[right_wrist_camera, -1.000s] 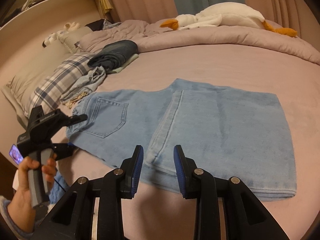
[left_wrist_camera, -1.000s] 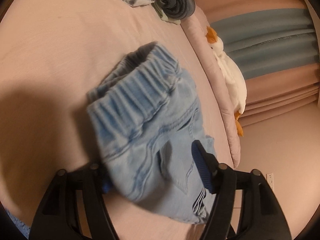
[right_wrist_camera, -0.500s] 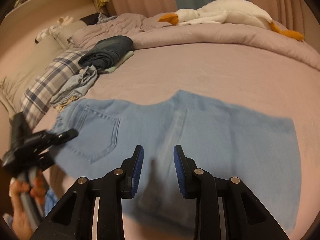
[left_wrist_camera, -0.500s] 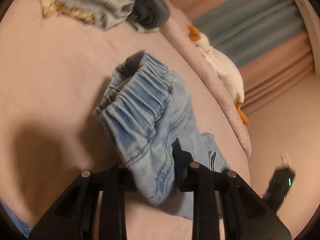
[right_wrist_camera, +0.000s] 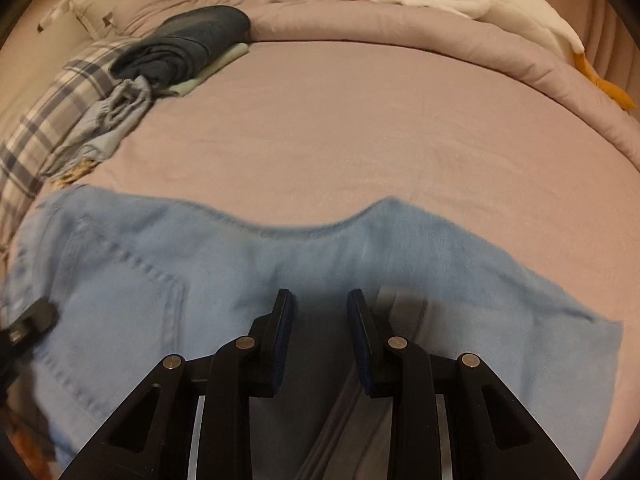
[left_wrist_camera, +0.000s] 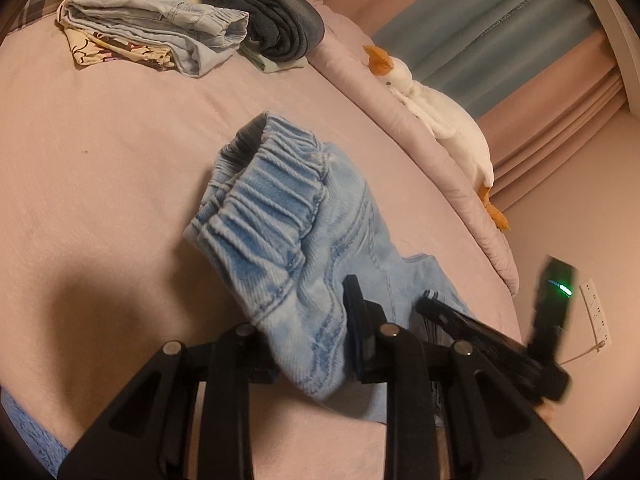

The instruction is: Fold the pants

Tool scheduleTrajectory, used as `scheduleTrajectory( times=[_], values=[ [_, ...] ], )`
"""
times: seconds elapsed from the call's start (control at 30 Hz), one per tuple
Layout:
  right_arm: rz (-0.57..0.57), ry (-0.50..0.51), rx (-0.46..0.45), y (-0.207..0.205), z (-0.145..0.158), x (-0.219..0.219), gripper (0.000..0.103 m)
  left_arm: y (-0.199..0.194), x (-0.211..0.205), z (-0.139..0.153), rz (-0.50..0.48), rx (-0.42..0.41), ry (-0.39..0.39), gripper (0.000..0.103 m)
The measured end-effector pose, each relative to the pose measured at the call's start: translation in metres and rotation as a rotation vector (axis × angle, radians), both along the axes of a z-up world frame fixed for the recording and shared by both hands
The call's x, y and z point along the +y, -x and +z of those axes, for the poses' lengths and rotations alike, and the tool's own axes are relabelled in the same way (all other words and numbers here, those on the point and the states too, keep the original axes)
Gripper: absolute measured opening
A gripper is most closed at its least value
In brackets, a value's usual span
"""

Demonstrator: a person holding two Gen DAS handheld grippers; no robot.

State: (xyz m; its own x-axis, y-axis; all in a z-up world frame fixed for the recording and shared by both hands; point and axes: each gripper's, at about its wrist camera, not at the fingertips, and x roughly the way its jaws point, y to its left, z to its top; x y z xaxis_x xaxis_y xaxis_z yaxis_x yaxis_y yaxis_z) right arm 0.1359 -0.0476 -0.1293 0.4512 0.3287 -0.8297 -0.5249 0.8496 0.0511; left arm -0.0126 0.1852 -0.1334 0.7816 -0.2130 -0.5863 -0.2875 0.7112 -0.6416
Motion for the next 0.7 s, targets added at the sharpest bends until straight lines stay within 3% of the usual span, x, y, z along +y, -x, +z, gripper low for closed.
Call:
scheduleTrajectory(
  times=[0.13,0.27,0.37,0.47,0.57,0.7],
  values=[
    [0.073,-0.070,0.025,0.044,0.012,-0.019,0.031,-0.002,-0.003,0.002,0.001,0.001,-0.010,0.025],
    [0.113,-0.047,0.115,0.071,-0.013,-0.020,0.031,-0.007,-0.011,0.010,-0.011,0.006,-0.057,0.025],
    [0.118,-0.014,0.043,0.083,-0.013,-0.019,0.031,-0.007,-0.017,0.026,-0.033,-0.027,-0.091,0.025],
    [0.120,-0.155,0.091,0.086,0.006,-0.037,0.031,-0.009,-0.032,0.049,-0.071,-0.076,-0.154,0.025],
    [0.068,-0.257,0.051,0.089,0.021,-0.073,0.031,-0.015,-0.055,0.069,-0.123,-0.125,-0.205,0.025],
    [-0.080,-0.319,0.087,0.072,0.012,-0.121,0.031,-0.029,-0.088,0.087,-0.197,-0.172,-0.238,0.025]
  ],
)
